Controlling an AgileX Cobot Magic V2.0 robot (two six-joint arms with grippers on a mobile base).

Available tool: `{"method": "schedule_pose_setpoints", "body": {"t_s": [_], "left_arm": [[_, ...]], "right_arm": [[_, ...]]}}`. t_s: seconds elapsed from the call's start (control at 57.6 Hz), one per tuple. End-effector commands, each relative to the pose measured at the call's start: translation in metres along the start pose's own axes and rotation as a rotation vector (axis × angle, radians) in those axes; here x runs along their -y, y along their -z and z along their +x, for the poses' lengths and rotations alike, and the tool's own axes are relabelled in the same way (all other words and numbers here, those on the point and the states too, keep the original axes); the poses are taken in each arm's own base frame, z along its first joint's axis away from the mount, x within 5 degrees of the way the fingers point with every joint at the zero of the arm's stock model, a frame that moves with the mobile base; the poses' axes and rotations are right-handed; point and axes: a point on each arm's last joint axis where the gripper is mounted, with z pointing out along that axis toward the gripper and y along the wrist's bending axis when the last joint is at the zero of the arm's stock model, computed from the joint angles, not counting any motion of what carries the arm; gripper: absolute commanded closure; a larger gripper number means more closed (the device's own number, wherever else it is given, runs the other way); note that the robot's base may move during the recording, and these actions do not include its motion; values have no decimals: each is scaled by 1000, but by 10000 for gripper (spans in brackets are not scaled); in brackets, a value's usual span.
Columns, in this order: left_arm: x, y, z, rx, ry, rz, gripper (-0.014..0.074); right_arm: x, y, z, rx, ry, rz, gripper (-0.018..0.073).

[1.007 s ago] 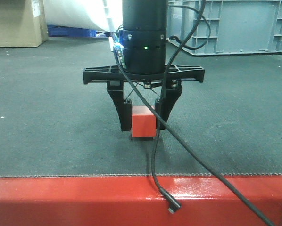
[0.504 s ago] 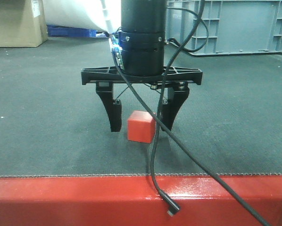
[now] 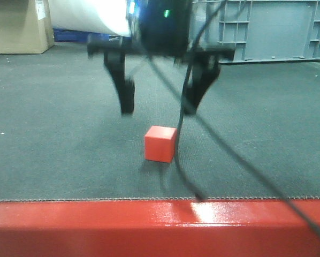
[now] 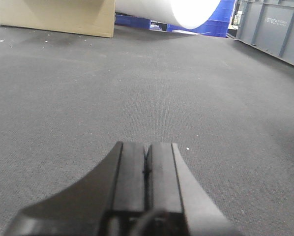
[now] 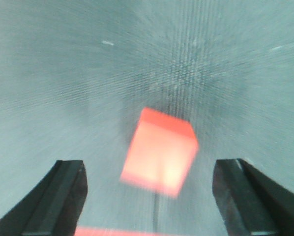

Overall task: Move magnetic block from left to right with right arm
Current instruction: 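Open the right gripper and lift it away from the cube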

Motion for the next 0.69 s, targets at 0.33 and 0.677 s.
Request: {"method": "schedule_pose_setpoints", "body": {"t_s": [0.33, 0.677], "left_arm": [[0, 1, -5, 84, 5, 3, 713], [0, 1, -5, 84, 5, 3, 713]], "right_arm": [[66, 78, 18, 227, 110, -63, 153], [161, 96, 59, 449, 14, -58, 504]]}}
